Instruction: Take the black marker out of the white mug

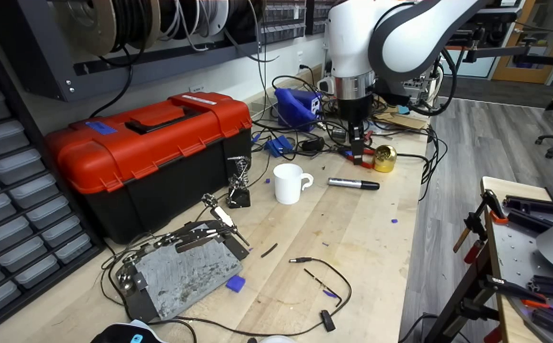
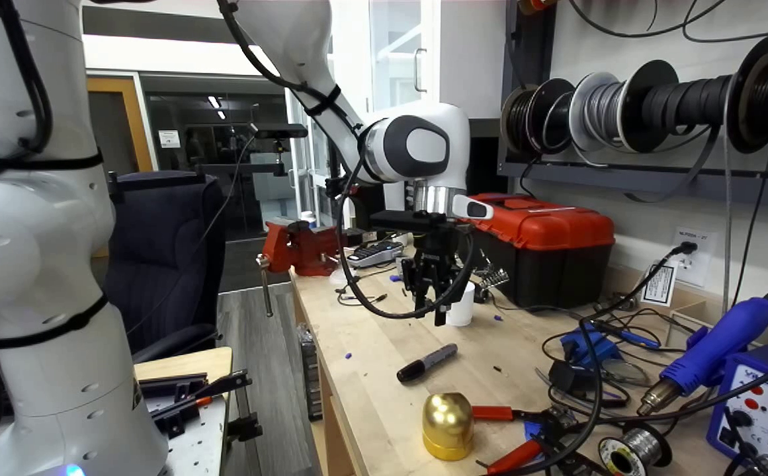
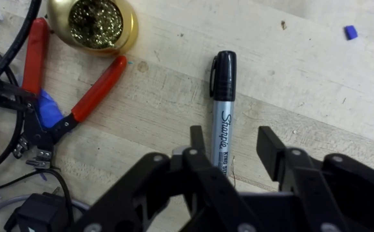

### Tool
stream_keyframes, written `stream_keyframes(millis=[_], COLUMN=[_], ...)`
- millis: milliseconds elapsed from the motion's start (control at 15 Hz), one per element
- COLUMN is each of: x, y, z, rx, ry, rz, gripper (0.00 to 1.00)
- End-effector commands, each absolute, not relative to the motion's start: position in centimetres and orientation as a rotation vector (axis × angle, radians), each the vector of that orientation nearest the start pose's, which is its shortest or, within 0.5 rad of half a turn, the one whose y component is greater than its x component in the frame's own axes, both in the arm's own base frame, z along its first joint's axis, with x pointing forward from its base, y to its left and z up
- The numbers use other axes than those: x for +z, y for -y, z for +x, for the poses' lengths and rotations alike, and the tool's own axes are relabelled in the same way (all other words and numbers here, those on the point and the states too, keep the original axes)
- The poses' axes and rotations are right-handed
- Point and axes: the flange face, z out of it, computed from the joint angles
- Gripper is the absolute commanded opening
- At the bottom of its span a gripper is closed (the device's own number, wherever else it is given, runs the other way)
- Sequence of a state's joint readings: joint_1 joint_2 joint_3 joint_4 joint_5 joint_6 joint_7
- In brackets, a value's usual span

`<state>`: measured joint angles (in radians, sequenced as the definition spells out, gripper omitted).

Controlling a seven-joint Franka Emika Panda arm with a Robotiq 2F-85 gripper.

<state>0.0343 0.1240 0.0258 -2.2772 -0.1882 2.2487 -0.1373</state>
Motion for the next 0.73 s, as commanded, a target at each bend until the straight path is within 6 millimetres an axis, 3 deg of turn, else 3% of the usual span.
stream_keyframes(millis=[0, 200, 667], x=[29.5, 29.9, 30.1], y=[-2.1, -2.0, -2.5], z=[50.9, 51.1, 51.9], rx=[0.238, 0.254, 0.264], ry=[0.568, 0.584, 0.556], rz=[-3.221, -3.22, -3.214], gripper=[0.79, 0.98, 1.0])
